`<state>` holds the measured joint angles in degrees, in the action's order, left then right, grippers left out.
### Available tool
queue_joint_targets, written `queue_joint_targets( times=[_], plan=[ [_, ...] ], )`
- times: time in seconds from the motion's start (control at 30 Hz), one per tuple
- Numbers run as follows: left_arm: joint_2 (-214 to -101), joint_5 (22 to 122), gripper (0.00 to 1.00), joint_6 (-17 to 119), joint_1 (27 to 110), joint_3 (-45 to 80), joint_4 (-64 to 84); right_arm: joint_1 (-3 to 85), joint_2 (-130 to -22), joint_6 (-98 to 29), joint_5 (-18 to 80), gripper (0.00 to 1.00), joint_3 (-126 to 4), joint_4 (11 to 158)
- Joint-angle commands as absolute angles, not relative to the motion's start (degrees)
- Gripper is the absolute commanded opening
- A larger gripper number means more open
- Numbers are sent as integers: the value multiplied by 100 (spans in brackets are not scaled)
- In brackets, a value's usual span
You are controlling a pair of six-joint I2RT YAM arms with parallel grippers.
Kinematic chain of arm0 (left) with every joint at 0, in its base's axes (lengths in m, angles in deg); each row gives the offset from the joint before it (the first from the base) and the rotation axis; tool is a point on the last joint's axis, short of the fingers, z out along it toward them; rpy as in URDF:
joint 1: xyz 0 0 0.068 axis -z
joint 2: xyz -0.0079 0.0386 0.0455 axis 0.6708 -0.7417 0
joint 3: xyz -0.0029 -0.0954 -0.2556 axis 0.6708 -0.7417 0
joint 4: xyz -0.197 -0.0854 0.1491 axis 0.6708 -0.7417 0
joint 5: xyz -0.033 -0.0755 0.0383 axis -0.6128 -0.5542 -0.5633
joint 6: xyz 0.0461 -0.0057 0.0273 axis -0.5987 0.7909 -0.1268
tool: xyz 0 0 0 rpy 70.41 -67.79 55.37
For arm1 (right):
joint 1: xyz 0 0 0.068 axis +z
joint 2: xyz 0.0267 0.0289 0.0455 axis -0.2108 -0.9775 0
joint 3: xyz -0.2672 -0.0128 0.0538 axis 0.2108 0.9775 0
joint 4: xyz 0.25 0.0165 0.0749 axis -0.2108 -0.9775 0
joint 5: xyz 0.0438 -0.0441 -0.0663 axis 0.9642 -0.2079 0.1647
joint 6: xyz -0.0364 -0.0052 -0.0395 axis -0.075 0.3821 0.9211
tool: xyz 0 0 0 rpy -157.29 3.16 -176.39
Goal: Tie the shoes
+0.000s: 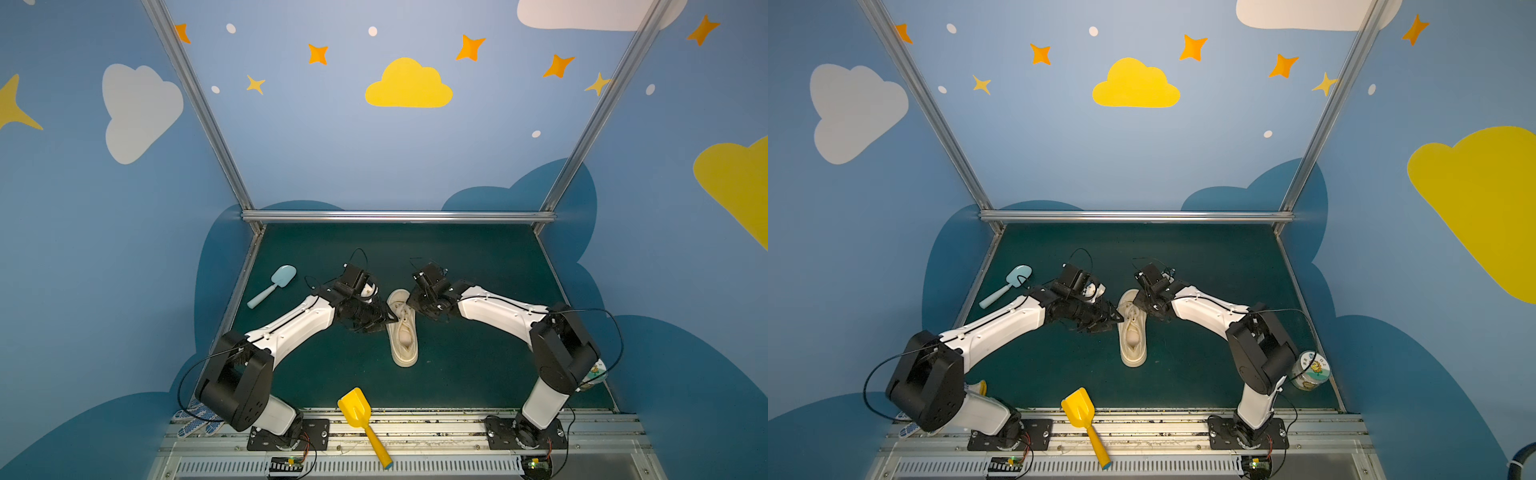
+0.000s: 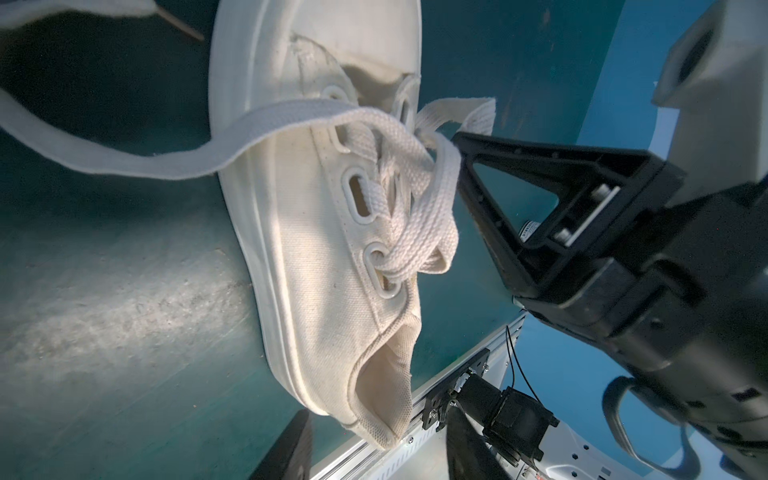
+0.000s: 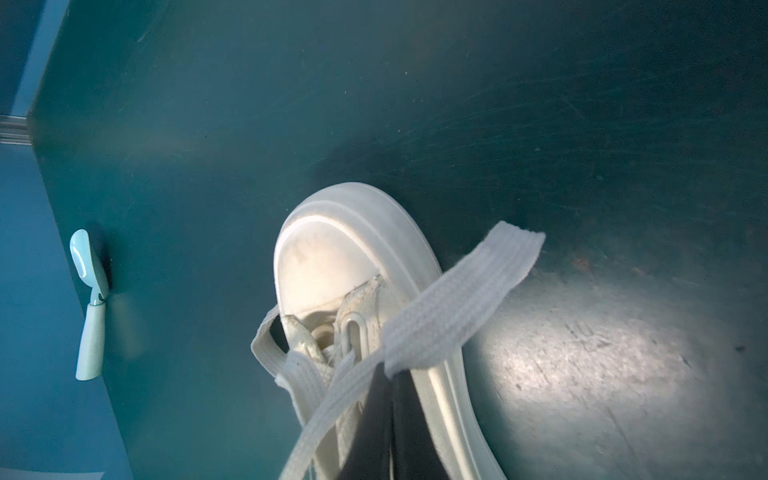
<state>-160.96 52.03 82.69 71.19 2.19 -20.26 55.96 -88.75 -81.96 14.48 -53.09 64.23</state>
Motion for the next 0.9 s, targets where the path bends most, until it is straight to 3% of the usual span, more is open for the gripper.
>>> queue_joint_targets(
  times=[0.0,0.87],
  plan=[
    [-15986,5146,52,8287,7087,154,-1964,5660,-8919,-8056,1417,0,-5457,6450],
    [-16083,5107,52,8366,7085,102,-1661,5767,-8405,-7684,1535,0,-5132,6644]
  ],
)
